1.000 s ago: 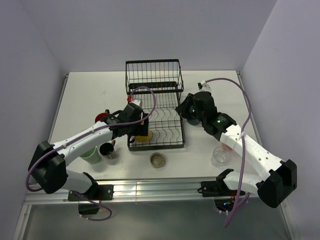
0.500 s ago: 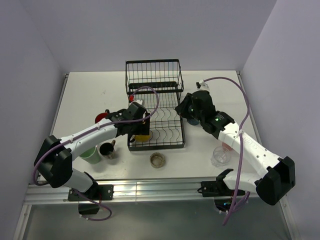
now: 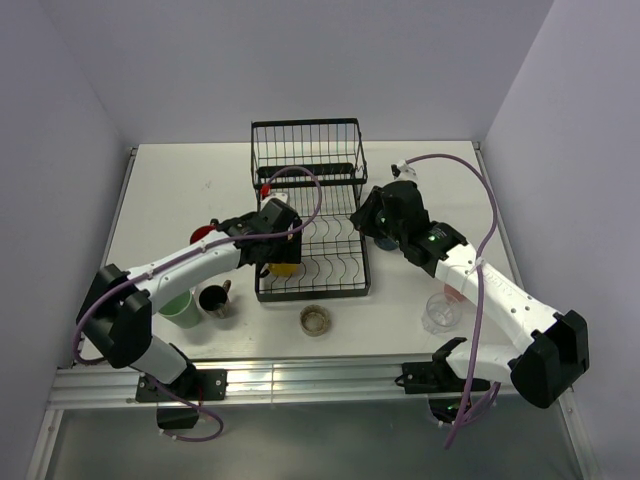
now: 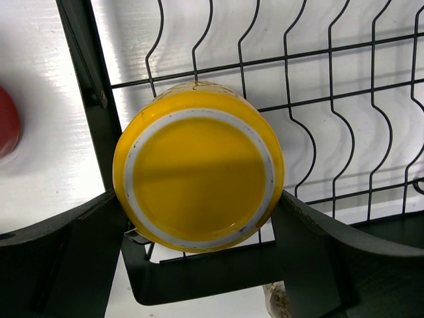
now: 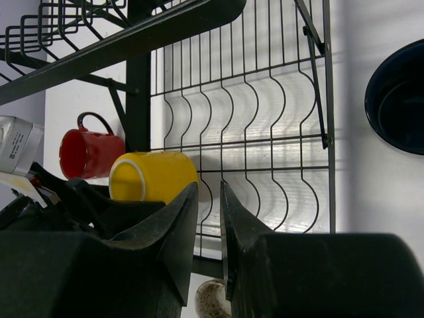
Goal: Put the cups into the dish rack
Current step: Place the cup upside down on the dish rack
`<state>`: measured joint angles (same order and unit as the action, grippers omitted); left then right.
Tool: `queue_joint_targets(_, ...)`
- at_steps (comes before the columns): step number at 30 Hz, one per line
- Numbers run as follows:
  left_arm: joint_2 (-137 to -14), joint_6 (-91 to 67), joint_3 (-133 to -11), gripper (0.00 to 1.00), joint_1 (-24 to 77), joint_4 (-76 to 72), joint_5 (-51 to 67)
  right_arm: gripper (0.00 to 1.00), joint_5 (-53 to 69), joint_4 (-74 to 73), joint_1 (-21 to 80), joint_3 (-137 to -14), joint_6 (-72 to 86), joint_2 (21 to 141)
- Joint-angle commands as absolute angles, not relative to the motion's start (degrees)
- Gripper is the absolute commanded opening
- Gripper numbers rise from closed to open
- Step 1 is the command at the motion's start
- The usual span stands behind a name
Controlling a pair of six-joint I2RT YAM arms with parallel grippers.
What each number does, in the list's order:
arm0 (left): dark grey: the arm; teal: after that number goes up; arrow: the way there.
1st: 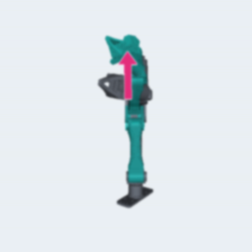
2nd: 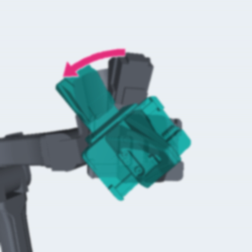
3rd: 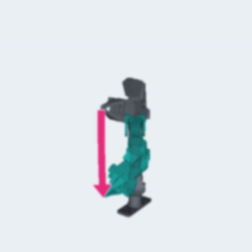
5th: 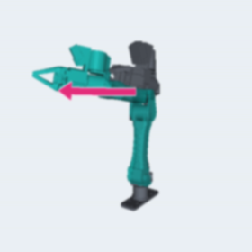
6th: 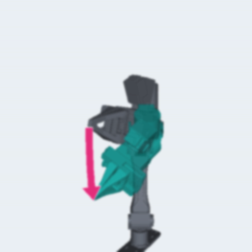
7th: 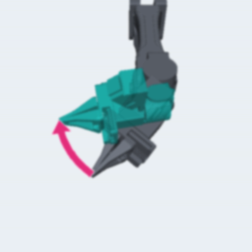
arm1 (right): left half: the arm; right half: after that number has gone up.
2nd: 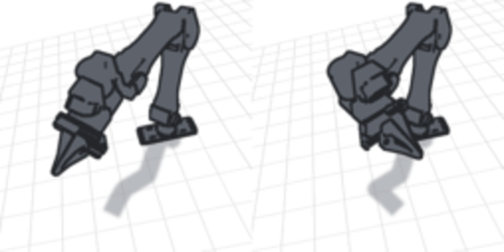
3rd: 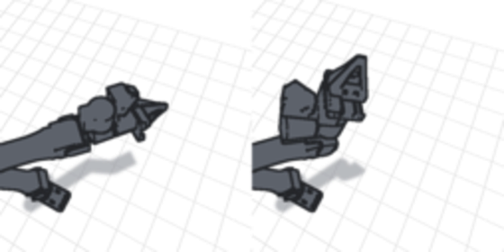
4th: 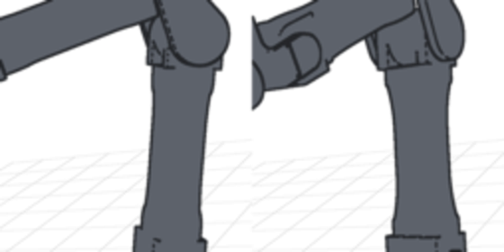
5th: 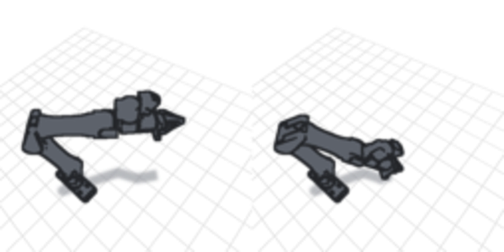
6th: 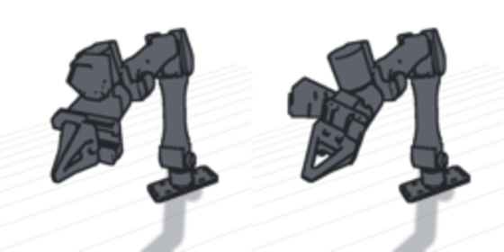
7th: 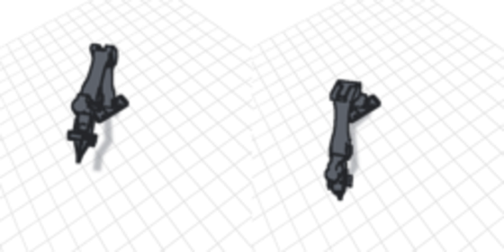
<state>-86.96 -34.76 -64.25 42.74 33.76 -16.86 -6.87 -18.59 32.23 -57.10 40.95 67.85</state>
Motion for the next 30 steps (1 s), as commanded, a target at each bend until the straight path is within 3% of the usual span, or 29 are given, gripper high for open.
queue_joint_targets(1,-87.1,-34.45,-67.94,0.01,42.89,32.7,-20.83,0.27,-8.96,-17.84,32.08,-59.41,39.99,68.12)
queue_joint_targets(30,-95.54,-35.42,-74.97,0.13,43.15,33.22,-26.63,0.29,-10.37,-18.81,31.9,-59.94,38.58,69.34)
